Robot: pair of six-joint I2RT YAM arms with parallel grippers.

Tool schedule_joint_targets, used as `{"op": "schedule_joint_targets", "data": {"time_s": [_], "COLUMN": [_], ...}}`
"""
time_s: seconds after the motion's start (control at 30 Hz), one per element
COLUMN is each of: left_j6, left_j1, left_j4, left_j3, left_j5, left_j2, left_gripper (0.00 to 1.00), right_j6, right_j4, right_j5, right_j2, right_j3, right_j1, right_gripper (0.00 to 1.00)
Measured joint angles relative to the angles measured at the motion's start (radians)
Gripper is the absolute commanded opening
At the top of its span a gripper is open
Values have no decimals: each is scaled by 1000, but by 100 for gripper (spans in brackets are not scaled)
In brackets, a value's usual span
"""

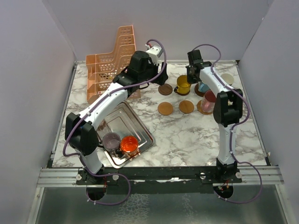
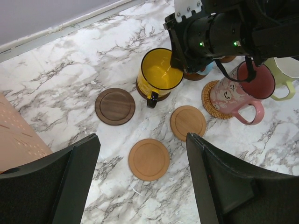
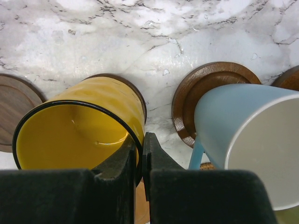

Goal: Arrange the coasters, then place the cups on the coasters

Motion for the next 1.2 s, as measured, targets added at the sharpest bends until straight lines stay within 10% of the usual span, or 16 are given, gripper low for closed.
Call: {"op": "schedule_joint_targets", "data": {"time_s": [1.2], "left_j6": [0], "left_j1": [0], "left_j4": [1], "left_j3": [-13], "left_j5": [12], "left_j2": [-19], "left_gripper": [78], "right_j6": [-179], "right_j4": [-14], "right_j5": [-106], "right_j2": [29], "right_j3": [55], "right_j1": [-19], "right_gripper": [1]}}
